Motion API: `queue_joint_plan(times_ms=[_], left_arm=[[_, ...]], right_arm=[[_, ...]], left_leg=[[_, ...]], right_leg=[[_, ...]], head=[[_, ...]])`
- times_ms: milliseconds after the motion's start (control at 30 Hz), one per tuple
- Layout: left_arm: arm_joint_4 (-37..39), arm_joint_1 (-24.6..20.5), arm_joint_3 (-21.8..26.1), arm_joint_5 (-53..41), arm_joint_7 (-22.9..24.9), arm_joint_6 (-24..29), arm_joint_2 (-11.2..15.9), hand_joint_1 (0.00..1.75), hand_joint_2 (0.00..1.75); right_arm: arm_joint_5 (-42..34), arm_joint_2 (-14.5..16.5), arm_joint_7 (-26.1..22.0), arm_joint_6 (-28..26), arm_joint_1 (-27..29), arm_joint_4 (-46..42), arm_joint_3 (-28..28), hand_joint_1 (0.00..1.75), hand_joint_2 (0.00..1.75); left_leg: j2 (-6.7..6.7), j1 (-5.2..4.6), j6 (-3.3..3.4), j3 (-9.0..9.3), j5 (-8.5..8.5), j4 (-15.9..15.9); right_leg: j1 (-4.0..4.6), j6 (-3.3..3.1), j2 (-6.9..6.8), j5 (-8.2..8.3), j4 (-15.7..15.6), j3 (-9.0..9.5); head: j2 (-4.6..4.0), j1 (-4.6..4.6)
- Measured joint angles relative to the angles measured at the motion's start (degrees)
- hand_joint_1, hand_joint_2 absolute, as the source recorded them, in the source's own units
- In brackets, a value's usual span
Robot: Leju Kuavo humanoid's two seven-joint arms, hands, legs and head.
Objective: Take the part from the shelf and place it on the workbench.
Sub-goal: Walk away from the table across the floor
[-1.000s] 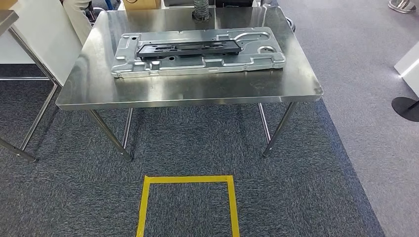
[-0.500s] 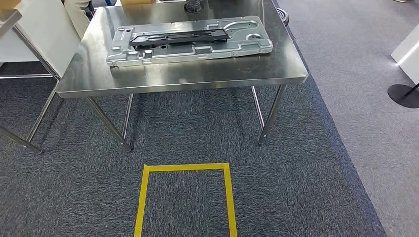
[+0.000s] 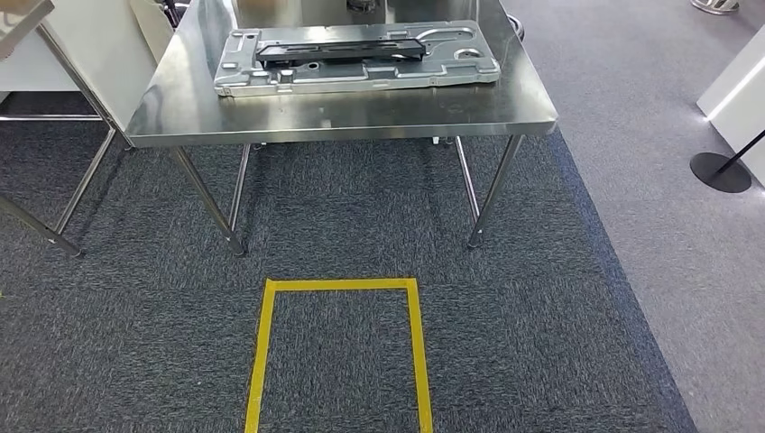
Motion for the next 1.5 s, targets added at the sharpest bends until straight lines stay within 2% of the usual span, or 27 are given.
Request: queue_joint_plan(times_ms=[33,67,100,133,167,233,267,300,367,400,433,467,533,567,600,633,700,767,900,933,1033,1067,1267,1467,1500], left_arm=[[0.0,0.0,0.0,0.1,0.0,0.0,0.0,0.00,0.00],[0.0,0.0,0.0,0.1,0.0,0.0,-0.1,0.00,0.00],[0.0,0.0,0.0,0.1,0.0,0.0,-0.1,0.00,0.00],[0.0,0.0,0.0,0.1,0.0,0.0,-0.1,0.00,0.00],[0.0,0.0,0.0,0.1,0.0,0.0,-0.1,0.00,0.00],[0.0,0.0,0.0,0.2,0.1,0.2,-0.1,0.00,0.00],[0.0,0.1,0.0,0.3,0.4,0.4,-0.1,0.00,0.00],[0.0,0.2,0.0,0.5,0.8,0.8,-0.1,0.00,0.00],[0.0,0.2,0.0,0.8,1.7,1.5,-0.1,0.00,0.00],[0.0,0.2,0.0,0.8,1.9,1.8,-0.1,0.00,0.00],[0.0,0.3,0.0,0.9,2.1,2.1,-0.1,0.00,0.00],[0.0,0.3,0.0,0.9,2.2,2.2,-0.1,0.00,0.00],[0.0,0.4,0.0,1.2,2.3,2.5,-0.1,0.00,0.87],[0.0,0.4,0.0,1.3,2.3,2.6,-0.1,0.00,1.31],[0.0,0.4,0.0,1.4,2.4,2.8,-0.1,0.00,1.75],[0.0,0.4,0.0,1.4,2.4,2.9,-0.1,0.00,1.75],[0.0,0.5,0.0,1.5,2.4,3.1,-0.2,0.00,1.75],[0.0,0.4,0.0,1.6,2.5,3.2,-0.2,0.00,1.75],[0.0,0.4,0.0,1.6,2.5,3.3,-0.4,0.00,1.75],[0.0,0.4,0.0,1.6,2.5,3.3,-0.5,0.00,1.75],[0.0,0.4,-0.2,1.7,2.3,3.3,-0.8,0.00,1.75],[0.0,0.4,-0.3,1.7,2.1,3.3,-0.8,0.00,1.75],[0.0,0.4,-0.6,1.7,1.9,3.3,-0.9,0.00,1.75],[0.0,0.4,-0.9,1.7,1.9,3.3,-0.9,0.00,1.75],[0.0,0.4,-0.9,1.7,1.9,3.3,-0.9,0.00,1.75]], right_arm=[[0.0,0.0,0.0,0.0,-0.1,0.0,-0.1,0.00,1.75],[0.0,-0.1,-0.1,0.0,-0.2,0.0,-0.3,0.00,1.75],[0.0,-0.1,-0.1,0.0,-0.3,0.0,-0.4,0.00,1.75],[0.0,-0.1,-0.1,0.0,-0.3,0.0,-0.5,0.00,1.75],[0.0,-0.1,-0.1,0.0,-0.3,0.0,-0.6,0.00,1.75],[-0.1,0.0,-0.1,0.0,-0.3,0.0,-0.8,0.00,1.75],[-0.2,0.0,-0.1,0.0,-0.3,0.1,-0.8,0.00,1.75],[-0.3,0.0,-0.2,0.1,-0.3,0.1,-0.9,0.00,1.75],[-0.4,0.0,-0.4,0.3,-0.3,0.1,-1.0,0.00,1.75],[-0.5,0.0,-0.5,0.5,-0.3,0.1,-1.1,0.00,1.75],[-0.6,0.1,-0.6,0.7,-0.2,0.1,-1.2,0.00,1.75],[-0.7,0.1,-0.7,0.8,-0.2,0.1,-1.4,0.00,1.75],[-0.8,0.2,-0.7,1.0,-0.2,0.2,-1.8,0.00,1.75],[-0.8,0.2,-0.7,1.0,-0.2,0.2,-1.9,0.00,1.75],[-0.9,0.2,-0.7,1.0,-0.2,0.2,-2.1,0.00,1.75],[-0.9,0.3,-0.7,1.1,-0.2,0.2,-2.2,0.00,1.75],[-1.0,0.3,-0.7,1.1,-0.3,0.2,-2.3,0.00,1.75],[-1.0,0.3,-0.8,1.2,-0.3,0.2,-2.4,0.00,1.75],[-1.0,0.2,-0.9,1.1,-0.3,0.2,-2.5,0.00,1.75],[-1.1,0.2,-0.9,1.1,-0.3,0.2,-2.7,0.00,1.75],[-1.5,0.2,-1.5,1.1,-0.3,0.2,-3.6,0.00,1.75],[-1.6,0.2,-1.8,1.1,-0.3,0.2,-3.8,0.00,1.75],[-1.7,0.2,-2.2,1.1,-0.3,0.2,-4.2,0.00,1.75],[-1.7,0.2,-2.2,1.1,-0.3,0.2,-4.3,0.00,1.75],[-1.7,0.2,-2.3,1.1,-0.3,0.2,-4.4,0.00,1.31]], left_leg=[[-0.01,-0.02,-0.17,-0.98,0.28,0.7],[-0.02,-0.08,-0.37,-1.81,0.50,1.4],[-0.02,-0.14,-0.64,-2.41,0.77,2.0],[-0.02,-0.16,-0.94,-2.81,1.07,2.3],[-0.01,-0.16,-1.28,-3.04,1.41,2.4],[-0.15,-0.04,-2.02,-3.46,1.40,2.7],[-0.27,0.05,-2.42,-3.94,0.20,3.7],[-0.38,0.22,-2.82,-4.75,-1.84,6.0],[-0.47,0.64,-3.59,-6.87,-6.70,12.9],[-0.47,0.86,-3.89,-7.54,-7.96,15.9],[-0.46,1.04,-4.12,-7.44,-8.05,17.3],[-0.46,1.21,-4.25,-6.30,-7.13,16.5],[-0.47,1.46,-4.20,-1.34,-4.28,9.4],[-0.51,1.42,-4.00,1.20,-3.42,5.3],[-0.55,1.34,-3.73,2.88,-2.98,2.3],[-0.59,1.20,-3.41,3.62,-3.02,0.8],[-0.61,1.01,-2.78,3.37,-2.98,0.4],[-0.60,0.99,-2.39,3.20,-2.86,0.2],[-0.57,1.14,-2.15,3.36,-2.63,-0.2],[-0.57,1.08,-2.06,3.42,-2.50,-0.4],[-0.58,0.54,-1.59,3.17,-2.23,-0.4],[-0.57,0.44,-1.44,3.06,-2.20,-0.3],[-0.56,0.32,-1.22,2.83,-2.25,0.1],[-0.55,0.34,-1.24,2.72,-2.24,0.1],[-0.55,0.34,-1.25,2.71,-2.23,0.1]], right_leg=[[0.00,-0.14,-0.01,0.76,-3.8,3.10],[0.07,-0.41,-0.01,0.49,-8.2,6.23],[0.18,-0.75,-0.01,-0.29,-11.7,8.49],[0.33,-1.12,0.00,-1.14,-13.9,9.70],[0.41,-1.54,0.00,-1.42,-14.9,9.90],[0.22,-2.41,-0.10,-0.68,-15.2,9.34],[0.07,-2.83,-0.18,-0.21,-15.4,9.03],[-0.02,-3.14,-0.27,0.29,-15.5,8.64],[0.01,-3.38,-0.33,1.08,-15.5,7.68],[0.02,-3.33,-0.32,1.43,-15.5,7.23],[0.01,-3.22,-0.31,1.73,-15.5,6.84],[-0.04,-3.05,-0.28,1.98,-15.4,6.50],[-0.15,-2.64,-0.25,2.35,-15.2,6.05],[-0.14,-2.37,-0.26,2.48,-15.2,5.85],[-0.10,-2.05,-0.28,2.65,-15.1,5.69],[-0.05,-1.72,-0.29,2.82,-15.0,5.52],[0.00,-1.02,-0.30,3.21,-15.1,5.32],[0.06,-0.65,-0.30,3.41,-15.2,5.29],[0.00,-0.52,-0.28,3.30,-15.2,5.38],[-0.04,-1.12,-0.27,3.44,-15.4,5.40],[-0.32,-2.03,-0.24,4.15,-16.0,5.36],[-0.44,-1.62,-0.22,4.24,-16.1,5.33],[-0.57,-0.35,-0.20,4.44,-16.1,5.23],[-0.55,-0.18,-0.20,4.45,-16.0,5.08],[-0.55,-0.18,-0.20,4.45,-15.9,5.04]], head=[[0.00,0.02],[0.00,-0.01],[0.00,-0.03],[-0.01,-0.04],[-0.01,-0.06],[-0.01,0.00],[-0.01,-0.09],[-0.01,-0.16],[-0.01,-0.34],[-0.01,-0.35],[-0.01,-0.35],[-0.01,-0.37],[-0.01,-0.37],[-0.01,-0.37],[-0.01,-0.34],[-0.01,-0.35],[-0.01,-0.31],[-0.01,-0.29],[0.00,-0.33],[0.00,-0.17],[0.00,0.31],[0.01,0.31],[-0.01,0.30],[-0.01,0.28],[-0.01,0.28]])
